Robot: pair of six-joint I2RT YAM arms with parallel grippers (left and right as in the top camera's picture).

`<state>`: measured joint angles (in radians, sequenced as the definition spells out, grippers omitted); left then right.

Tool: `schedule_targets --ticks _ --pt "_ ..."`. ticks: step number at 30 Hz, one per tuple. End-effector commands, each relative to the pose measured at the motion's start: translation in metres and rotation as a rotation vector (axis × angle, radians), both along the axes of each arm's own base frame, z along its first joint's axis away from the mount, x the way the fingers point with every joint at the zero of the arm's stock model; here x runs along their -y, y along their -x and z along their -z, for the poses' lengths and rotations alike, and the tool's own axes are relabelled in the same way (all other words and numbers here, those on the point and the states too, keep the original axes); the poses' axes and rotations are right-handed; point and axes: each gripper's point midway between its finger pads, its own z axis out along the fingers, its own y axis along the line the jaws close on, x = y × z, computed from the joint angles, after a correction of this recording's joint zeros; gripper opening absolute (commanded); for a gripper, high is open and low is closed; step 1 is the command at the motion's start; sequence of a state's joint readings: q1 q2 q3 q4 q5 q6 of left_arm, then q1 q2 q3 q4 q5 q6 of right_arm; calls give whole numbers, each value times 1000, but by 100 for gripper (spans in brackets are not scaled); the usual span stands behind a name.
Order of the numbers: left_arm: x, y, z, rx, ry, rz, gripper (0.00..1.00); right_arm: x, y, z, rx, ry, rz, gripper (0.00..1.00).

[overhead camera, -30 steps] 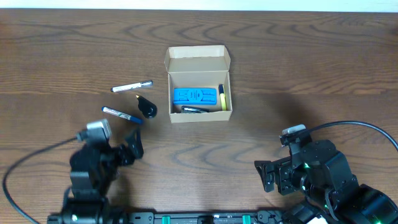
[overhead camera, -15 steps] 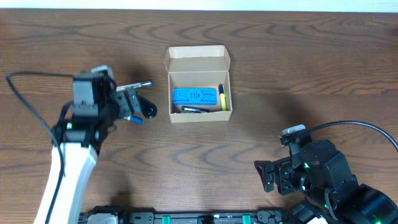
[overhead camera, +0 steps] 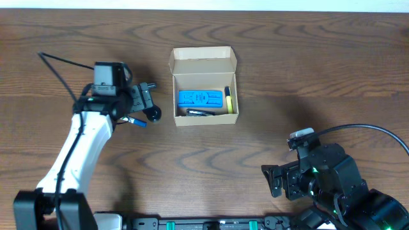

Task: Pack container
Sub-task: 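Reach left gripper to the black correction tape and grasp it, then carry the correction tape toward the box with the left gripper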

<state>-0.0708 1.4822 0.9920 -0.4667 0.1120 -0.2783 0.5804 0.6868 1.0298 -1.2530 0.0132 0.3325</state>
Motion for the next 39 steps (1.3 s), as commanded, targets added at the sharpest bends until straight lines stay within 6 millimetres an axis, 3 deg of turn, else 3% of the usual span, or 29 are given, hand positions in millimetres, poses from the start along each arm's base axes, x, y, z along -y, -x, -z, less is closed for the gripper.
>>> schedule_targets --ticks 1,6,16,32,35,36,39 --pt "3 -2 16 -37 -82 -57 95 -1 2 2 -8 -5 -3 99" --pt "16 0 34 -75 -107 -109 95 -1 2 2 -8 -5 -3 99" --pt "32 -1 73 -172 22 -235 95 -2 2 2 -8 -5 -3 99" --pt "42 -13 97 -182 91 -275 95 -2 2 2 -8 -5 -3 99" --pt "42 -13 101 -188 100 -297 100 -2 2 2 -8 -5 -3 99" --pt "42 -13 101 -188 102 -301 90 -1 2 2 -8 -5 -3 99" --pt "42 -13 101 -190 99 -301 74 -2 2 2 -8 -5 -3 99"
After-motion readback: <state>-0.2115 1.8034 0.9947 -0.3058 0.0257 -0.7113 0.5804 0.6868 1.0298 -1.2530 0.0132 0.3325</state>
